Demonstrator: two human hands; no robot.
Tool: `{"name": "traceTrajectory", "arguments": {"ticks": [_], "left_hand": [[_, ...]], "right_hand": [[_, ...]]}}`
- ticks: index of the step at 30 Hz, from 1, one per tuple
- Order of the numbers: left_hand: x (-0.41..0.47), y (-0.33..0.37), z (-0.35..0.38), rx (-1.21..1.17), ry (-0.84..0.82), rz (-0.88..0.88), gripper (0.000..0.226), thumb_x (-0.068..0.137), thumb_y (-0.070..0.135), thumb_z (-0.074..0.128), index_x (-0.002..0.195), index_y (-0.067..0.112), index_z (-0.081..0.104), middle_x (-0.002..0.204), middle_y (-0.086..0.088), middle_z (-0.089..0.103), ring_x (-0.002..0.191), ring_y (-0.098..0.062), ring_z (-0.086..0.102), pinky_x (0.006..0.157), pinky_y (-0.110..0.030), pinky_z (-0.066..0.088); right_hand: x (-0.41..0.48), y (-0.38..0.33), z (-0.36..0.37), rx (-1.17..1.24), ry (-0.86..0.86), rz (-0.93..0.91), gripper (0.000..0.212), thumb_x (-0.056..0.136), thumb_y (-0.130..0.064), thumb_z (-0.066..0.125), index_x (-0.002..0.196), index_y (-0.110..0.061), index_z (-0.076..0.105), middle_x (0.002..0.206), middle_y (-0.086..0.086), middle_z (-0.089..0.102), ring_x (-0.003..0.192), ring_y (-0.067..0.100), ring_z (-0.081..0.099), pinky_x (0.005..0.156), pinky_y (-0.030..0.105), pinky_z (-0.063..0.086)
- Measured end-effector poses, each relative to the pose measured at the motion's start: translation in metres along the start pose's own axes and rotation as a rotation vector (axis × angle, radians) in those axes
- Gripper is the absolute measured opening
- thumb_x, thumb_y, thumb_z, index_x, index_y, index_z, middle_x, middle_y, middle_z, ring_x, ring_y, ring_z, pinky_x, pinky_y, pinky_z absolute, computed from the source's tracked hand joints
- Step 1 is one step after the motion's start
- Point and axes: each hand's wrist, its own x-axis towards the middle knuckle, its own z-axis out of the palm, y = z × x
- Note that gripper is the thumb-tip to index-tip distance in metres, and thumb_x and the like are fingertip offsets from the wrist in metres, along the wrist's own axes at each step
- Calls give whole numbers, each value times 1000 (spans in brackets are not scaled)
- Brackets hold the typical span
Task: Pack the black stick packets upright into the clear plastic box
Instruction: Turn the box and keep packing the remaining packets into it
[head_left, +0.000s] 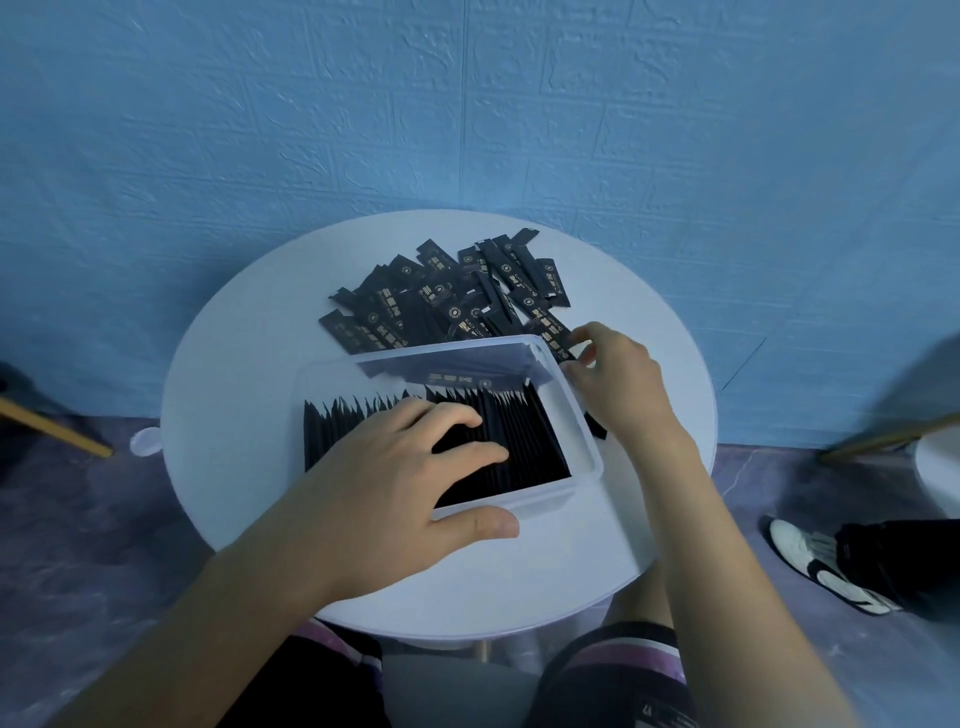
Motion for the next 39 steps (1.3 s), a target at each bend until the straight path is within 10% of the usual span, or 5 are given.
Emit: {"name": "traceTrajectory", "arguments": {"ticks": [17,25,39], "left_hand": [[0,1,0,-2,17,-3,70,93,83,22,134,41,61,141,13,52,126,-12,49,101,-31,40],[0,1,-1,-16,-11,-14,75,90,86,18,137,43,57,144,15,49,130,-10,43,102,-26,31],[0,0,-1,-26,-20,-21,73,90,86,20,139,44,56,146,16,46,132,-8,40,104,-26,30]], "right_hand": [[-22,16,-35,362,-70,147,15,91,-24,67,105,-24,62,83,-4,67,72,18,61,63,28,40],[-37,24,-29,-60,-94,292,47,89,-56,63,110,-15,52,102,3,60,97,29,49,73,36,35],[-12,11,-31,43,-167,183,24,84,-34,69,103,-25,57,96,1,66,83,25,64,61,31,50]]}}
